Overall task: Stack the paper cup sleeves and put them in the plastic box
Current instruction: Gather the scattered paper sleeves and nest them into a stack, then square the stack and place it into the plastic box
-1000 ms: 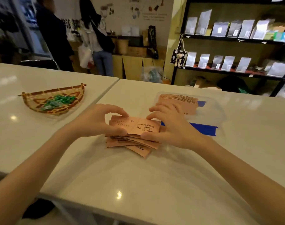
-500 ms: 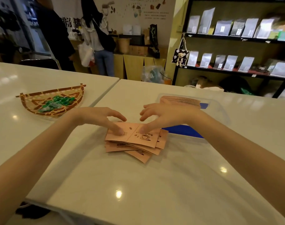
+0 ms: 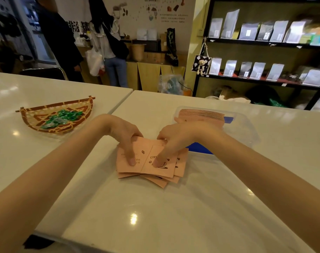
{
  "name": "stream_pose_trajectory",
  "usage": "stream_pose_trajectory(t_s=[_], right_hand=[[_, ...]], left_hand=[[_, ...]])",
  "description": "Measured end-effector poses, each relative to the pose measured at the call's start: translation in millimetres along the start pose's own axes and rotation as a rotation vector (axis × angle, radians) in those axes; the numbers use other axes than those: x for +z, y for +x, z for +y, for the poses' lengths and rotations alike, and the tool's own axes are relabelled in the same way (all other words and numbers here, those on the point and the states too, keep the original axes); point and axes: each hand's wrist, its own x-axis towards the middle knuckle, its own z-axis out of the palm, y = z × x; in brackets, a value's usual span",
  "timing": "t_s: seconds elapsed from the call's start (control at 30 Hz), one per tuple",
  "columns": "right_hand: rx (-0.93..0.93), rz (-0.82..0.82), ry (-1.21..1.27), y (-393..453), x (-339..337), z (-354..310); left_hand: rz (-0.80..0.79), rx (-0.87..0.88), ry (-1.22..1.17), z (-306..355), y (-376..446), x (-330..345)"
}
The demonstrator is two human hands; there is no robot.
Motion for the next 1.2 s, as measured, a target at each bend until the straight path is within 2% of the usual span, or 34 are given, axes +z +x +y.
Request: stream_pose_trajectory(t_s=[0.17,0.4,0.47,0.57,0.63,0.8,1.0,1.1,1.2], right_hand=[[0.001,0.104,-0.047,-3.0,8.1,9.3],[-0.084,0.257,0.031,-24.5,22.9,8.5],[-0.092,0.336,0.06,-36.2,27.6,7.9],[-0.085,0.524,-0.075,-46.6,33.8,12.3],[-0.074,0.582,-0.068,-54.0,40.7,15.5],[-0.04,0.65,0.024,-65.8,57.5,24.5],[0.027,0.602,0.037,-63.5,71.9,29.2],[-0.002,0.634,0.037,-65.6,77.2,32.6],[-0.036,0.675,0.165,-71.2,83.9,37.4]], left_hand=[[0.06,0.049,-0.021,-3.5,-9.5,8.9],[0.244,0.097,-0.031,6.6,-38.1,23.4],[0.318,0.11,-0.013,15.1,-46.7,28.6],[0.462,0.154,0.017,24.4,-51.5,37.0],[0.522,0.185,0.032,28.9,-49.9,43.6],[0.563,0.286,0.054,36.2,-43.0,53.2],[0.525,0.326,-0.008,32.7,-33.3,68.4],[0.548,0.359,-0.104,24.8,-33.5,75.1],[0.566,0.369,-0.237,13.4,-32.2,83.5]])
